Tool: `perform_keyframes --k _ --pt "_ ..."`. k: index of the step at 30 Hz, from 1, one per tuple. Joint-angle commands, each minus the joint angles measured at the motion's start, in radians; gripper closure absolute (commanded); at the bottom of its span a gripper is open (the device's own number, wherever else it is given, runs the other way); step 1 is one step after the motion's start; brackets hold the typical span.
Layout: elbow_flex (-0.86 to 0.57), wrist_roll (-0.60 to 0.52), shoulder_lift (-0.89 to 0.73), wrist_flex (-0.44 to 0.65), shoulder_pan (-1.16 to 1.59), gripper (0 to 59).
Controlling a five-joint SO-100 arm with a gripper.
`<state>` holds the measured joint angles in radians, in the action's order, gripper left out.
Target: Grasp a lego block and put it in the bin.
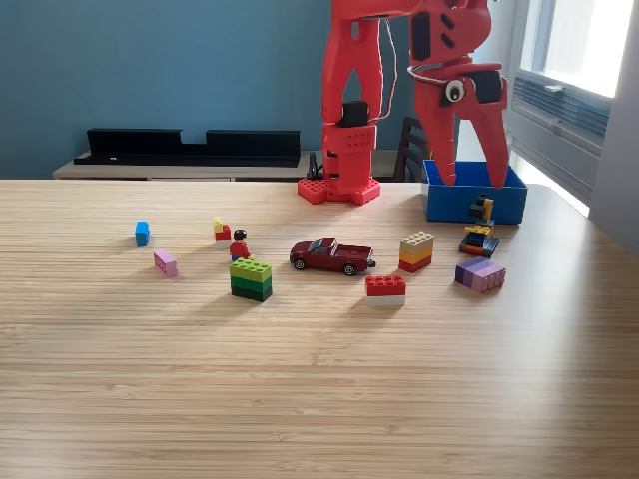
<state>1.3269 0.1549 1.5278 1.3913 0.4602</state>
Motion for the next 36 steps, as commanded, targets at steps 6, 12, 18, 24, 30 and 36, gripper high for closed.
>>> perform_keyframes --k 6,12,18,24,30,36 --pt "-0.040 0.049 -0.181 -0.057 -0.006 31.2" --pt "-0.098 0.060 -0.339 -0.057 -0.008 30.0" --pt "-0.186 0.061 -0.442 -0.058 -0.015 29.1" --pt "-0.241 0.061 -0.518 -0.058 -0.015 28.8" --pt "-0.267 0.041 -0.551 -0.048 -0.018 44.3" --pt "-0.299 -0.029 -0.552 -0.052 -0.020 58.6"
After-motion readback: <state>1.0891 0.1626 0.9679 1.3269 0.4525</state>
